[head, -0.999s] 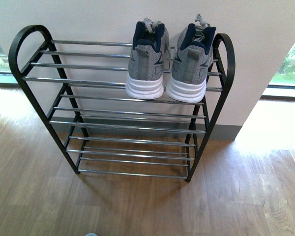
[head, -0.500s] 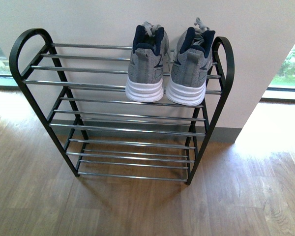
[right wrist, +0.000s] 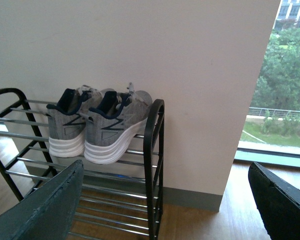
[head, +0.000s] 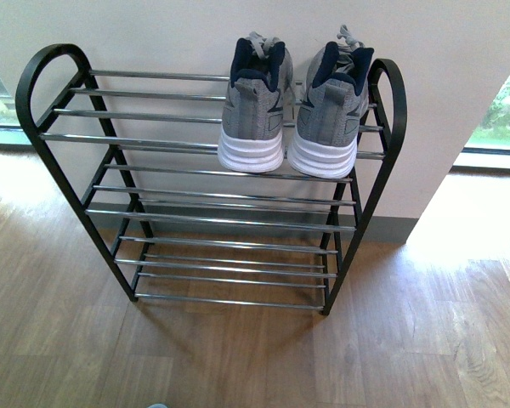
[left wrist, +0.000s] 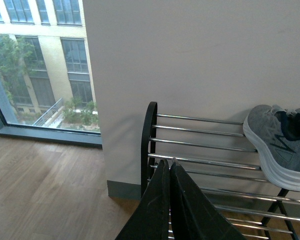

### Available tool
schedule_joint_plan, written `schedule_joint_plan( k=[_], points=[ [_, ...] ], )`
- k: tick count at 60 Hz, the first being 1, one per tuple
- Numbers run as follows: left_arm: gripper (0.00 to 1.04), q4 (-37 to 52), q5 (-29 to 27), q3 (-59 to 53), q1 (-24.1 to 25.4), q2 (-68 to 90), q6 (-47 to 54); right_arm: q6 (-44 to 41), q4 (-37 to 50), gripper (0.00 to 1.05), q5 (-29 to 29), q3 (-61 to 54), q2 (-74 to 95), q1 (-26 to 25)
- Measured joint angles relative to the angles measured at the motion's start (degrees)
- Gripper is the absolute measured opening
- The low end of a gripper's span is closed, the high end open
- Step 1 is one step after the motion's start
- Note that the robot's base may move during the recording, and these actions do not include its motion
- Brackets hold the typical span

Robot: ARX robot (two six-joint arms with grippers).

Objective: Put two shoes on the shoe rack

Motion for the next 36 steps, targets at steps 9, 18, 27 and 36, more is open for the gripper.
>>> schedule_joint_plan(
  k=[9,18,27,36],
  points=[
    [0.01,-1.73,0.50,-1.14,0.15,-2.95,0.00,0.00,0.00,0.95,-0.02,0.00,0.00,0.00],
    [0.01,-3.39,0.52,-1.73,0.15,-5.31,0.00,-0.02,0.00,0.95,-0.04,0.00,-0.02,0.00],
    [0.01,-3.32,0.59,-3.48,0.17,-7.50,0.02,-0.02,0.00,0.95,-0.04,0.00,-0.02,0.00],
    [0.01,-5.07,0.59,-3.48,0.20,-9.44,0.02,-0.02,0.00,0.95,-0.02,0.00,-0.02,0.00]
  ],
)
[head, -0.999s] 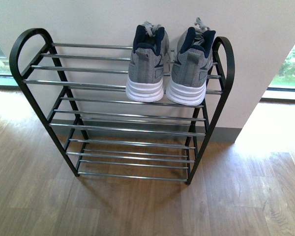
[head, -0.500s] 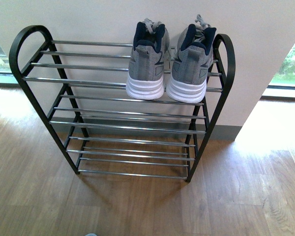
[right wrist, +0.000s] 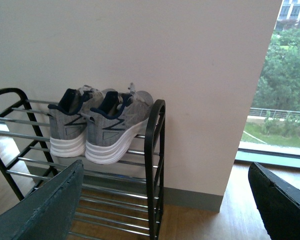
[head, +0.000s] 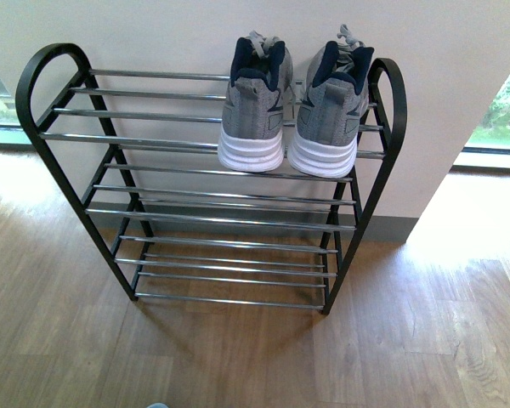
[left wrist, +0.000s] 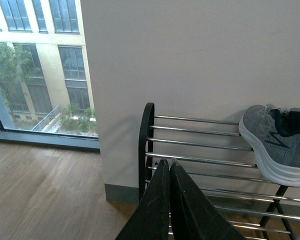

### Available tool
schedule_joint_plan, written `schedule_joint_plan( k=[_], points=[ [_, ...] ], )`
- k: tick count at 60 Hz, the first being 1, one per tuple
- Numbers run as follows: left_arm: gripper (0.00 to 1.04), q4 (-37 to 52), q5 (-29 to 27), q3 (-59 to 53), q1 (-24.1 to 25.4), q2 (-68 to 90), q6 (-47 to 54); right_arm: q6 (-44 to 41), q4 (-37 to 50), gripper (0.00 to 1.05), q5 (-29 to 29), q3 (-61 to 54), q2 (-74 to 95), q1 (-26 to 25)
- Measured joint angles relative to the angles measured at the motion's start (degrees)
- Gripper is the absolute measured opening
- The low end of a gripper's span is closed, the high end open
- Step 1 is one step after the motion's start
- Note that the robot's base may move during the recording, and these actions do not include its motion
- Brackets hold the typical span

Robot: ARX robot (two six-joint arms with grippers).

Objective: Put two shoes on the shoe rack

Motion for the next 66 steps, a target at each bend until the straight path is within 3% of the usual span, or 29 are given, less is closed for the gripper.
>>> schedule_joint_plan(
  k=[7,32,60,63,66],
  points=[
    [0.01,-9.68,0.02,0.02,0.00,-8.11,0.00,0.00,0.00,0.95,-0.02,0.00,0.00,0.00],
    [0.01,-10.32,0.00,0.00,0.04,-9.31,0.00,0.00,0.00,0.95,0.00,0.00,-0.04,0.00],
    [0.82,-10.32,0.00,0.00,0.04,-9.33,0.00,0.00,0.00,0.95,0.00,0.00,-0.04,0.00],
    [0.94,-10.32,0.00,0.00,0.04,-9.33,0.02,0.00,0.00,0.95,0.00,0.00,-0.04,0.00],
    [0.95,-10.32,0.00,0.00,0.04,-9.33,0.13,0.00,0.00,0.95,0.00,0.00,-0.04,0.00]
  ],
)
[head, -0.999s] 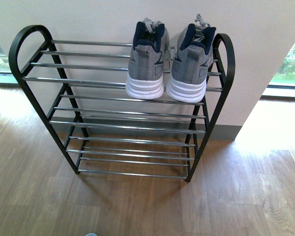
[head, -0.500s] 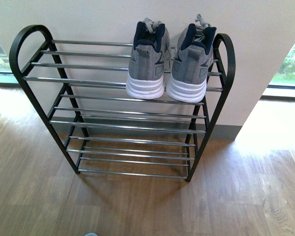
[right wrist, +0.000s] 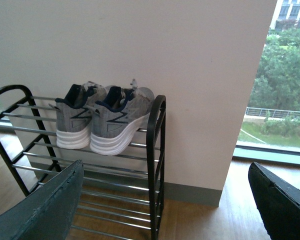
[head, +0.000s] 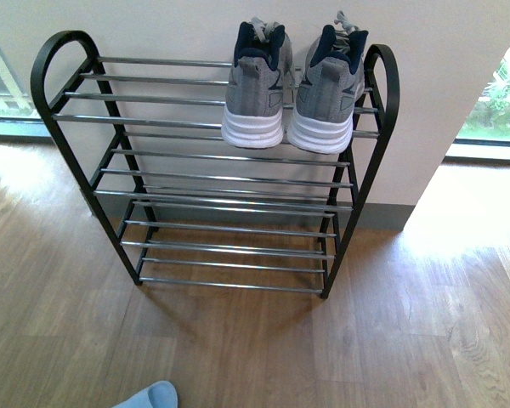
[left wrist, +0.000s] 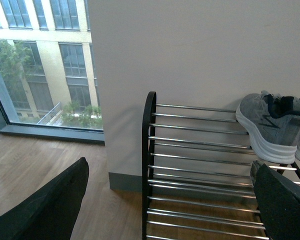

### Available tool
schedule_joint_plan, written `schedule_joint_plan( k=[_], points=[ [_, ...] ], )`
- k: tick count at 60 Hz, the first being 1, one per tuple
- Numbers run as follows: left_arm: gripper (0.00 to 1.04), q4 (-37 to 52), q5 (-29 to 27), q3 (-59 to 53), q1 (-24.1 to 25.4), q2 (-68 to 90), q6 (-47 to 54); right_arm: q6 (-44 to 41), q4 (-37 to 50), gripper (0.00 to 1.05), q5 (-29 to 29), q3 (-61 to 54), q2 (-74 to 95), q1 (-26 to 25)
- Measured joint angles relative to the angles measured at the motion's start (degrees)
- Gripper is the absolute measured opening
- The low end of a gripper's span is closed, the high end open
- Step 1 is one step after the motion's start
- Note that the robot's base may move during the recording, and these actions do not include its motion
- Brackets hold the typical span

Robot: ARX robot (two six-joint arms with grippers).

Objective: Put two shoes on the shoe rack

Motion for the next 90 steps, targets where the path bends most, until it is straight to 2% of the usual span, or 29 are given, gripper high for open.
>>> schedule_joint_plan(
  k=[90],
  points=[
    [0.95,-0.02,-0.17,0.02,0.00,0.00,0.00,0.00,-0.22,0.95,-0.22,0.00,-0.07,0.02]
  ],
)
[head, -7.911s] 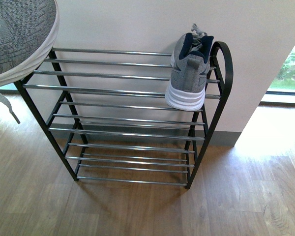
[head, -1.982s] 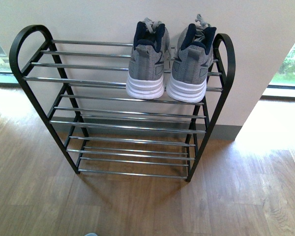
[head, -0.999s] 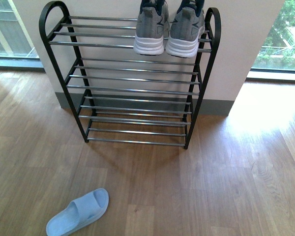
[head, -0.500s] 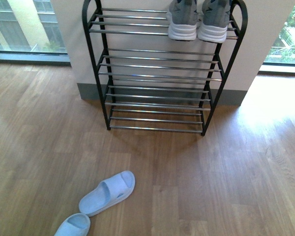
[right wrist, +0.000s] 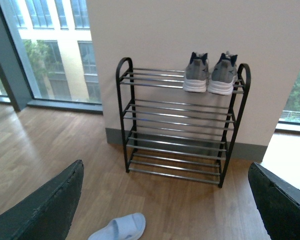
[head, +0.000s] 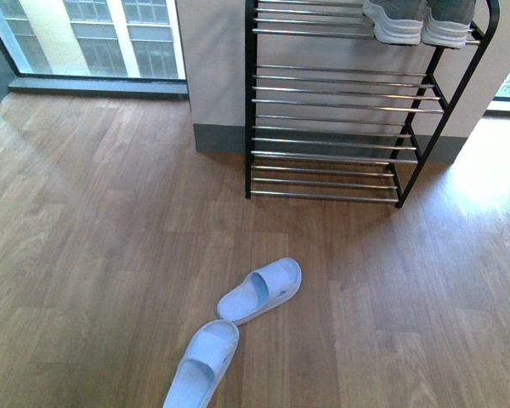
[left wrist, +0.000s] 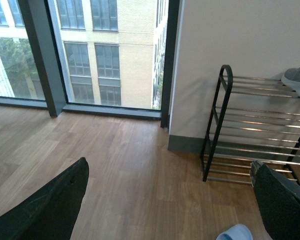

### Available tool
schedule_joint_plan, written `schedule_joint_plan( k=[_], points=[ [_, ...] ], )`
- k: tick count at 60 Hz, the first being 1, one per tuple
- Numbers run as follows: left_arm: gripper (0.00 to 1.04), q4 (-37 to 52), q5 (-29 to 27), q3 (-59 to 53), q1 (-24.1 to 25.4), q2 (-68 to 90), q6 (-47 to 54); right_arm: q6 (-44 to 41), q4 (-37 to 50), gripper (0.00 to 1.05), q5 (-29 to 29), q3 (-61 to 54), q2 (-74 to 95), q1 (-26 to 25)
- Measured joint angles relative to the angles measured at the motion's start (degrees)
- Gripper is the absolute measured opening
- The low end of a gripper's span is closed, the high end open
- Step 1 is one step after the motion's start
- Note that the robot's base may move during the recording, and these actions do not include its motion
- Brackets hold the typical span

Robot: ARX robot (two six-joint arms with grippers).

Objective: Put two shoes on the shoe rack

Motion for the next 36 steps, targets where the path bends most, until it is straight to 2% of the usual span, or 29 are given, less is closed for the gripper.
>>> schedule_joint_plan(
  k=[36],
  points=[
    [0.95,0.02,0.09,0.00,0.00,-0.02,0.02,0.00,-0.02,0.95,0.17,0.00,-0.07,0.00]
  ],
)
